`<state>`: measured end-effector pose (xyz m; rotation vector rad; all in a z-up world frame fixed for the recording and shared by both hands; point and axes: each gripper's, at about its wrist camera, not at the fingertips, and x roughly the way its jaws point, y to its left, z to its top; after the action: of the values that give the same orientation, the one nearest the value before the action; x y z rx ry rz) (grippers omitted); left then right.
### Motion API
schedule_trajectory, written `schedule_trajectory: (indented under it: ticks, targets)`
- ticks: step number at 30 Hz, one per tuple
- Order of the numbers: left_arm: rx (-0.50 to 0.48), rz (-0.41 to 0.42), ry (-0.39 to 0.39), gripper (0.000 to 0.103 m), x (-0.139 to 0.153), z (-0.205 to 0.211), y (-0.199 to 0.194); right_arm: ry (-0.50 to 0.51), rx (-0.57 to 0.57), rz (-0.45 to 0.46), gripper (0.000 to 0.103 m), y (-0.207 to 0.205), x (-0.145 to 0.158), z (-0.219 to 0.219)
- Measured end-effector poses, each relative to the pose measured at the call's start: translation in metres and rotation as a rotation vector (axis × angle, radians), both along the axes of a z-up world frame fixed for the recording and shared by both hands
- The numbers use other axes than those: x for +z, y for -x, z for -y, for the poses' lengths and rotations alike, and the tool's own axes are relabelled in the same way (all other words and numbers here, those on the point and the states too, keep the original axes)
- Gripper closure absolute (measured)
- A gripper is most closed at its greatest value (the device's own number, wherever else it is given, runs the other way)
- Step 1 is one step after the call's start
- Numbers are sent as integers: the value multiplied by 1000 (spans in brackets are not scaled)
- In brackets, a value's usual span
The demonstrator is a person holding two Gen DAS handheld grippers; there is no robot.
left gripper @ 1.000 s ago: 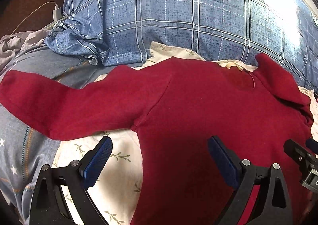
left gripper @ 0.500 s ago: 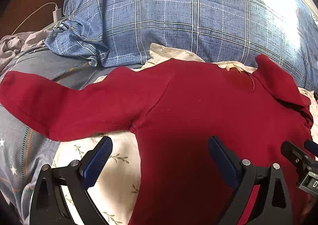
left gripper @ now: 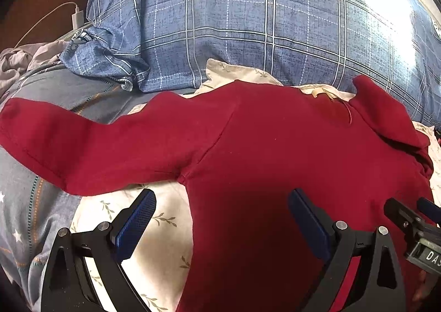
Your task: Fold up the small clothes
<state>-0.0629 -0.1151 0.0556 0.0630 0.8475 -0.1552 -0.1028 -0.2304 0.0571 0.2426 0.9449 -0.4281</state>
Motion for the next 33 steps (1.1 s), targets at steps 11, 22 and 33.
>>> schedule_trajectory:
  ticks: [11,22,33]
  targets:
    - [-2,-1,-15,6,-2,3,-2,7,8,6,0,2,4,1]
    - [-3,5,-15,6,-1,3,-1,8,16,-3,0,0,2,-3]
    - [-5,7,-23,6,-2,5,0,9,27,-12,0,-3,-3,-6]
